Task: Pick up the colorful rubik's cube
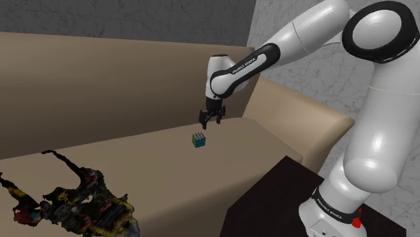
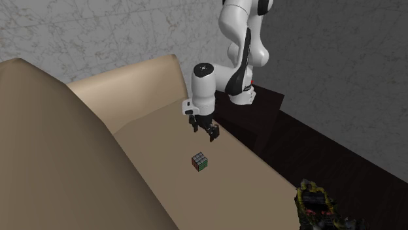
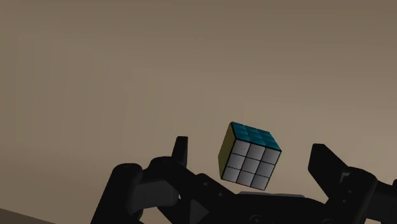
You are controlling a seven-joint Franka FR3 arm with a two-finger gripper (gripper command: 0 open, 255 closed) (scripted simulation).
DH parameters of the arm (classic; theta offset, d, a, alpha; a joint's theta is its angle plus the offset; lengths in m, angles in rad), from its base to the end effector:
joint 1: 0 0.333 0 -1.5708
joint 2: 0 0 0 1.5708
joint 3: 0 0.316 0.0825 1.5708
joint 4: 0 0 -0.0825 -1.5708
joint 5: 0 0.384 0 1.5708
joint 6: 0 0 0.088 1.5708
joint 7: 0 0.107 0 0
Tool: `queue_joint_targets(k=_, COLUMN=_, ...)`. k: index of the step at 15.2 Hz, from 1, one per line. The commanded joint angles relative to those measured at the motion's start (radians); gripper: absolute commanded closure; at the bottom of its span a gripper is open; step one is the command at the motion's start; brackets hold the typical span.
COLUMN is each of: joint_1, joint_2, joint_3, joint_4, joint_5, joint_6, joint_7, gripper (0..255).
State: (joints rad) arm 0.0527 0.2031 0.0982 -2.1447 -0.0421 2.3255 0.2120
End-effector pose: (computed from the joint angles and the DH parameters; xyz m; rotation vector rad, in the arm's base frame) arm 0.5556 0.0831 0.3070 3.1268 -0.0527 -0.0294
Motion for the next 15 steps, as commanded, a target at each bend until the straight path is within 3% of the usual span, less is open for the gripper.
queue_joint_targets(k=1, joint_1=0.008, joint_2=0.073, joint_3=0.000, joint_4=0.044, joint_5=-0.011, joint_6=0.031, joint_7=0.017, gripper=0)
queue_joint_targets(k=6, joint_1=0.028, joint_2=0.267, joint_3=-0.008, joint_4=0.201, joint_5=-0.035, joint_6=0.072, joint_7=0.045, gripper=0)
queue_joint_targets(k=15, joint_1=0.035, joint_2=0.357, joint_3=-0.016, joint_4=0.216, joint_5=-0.047, joint_6=0.147, joint_7=0.054, gripper=0)
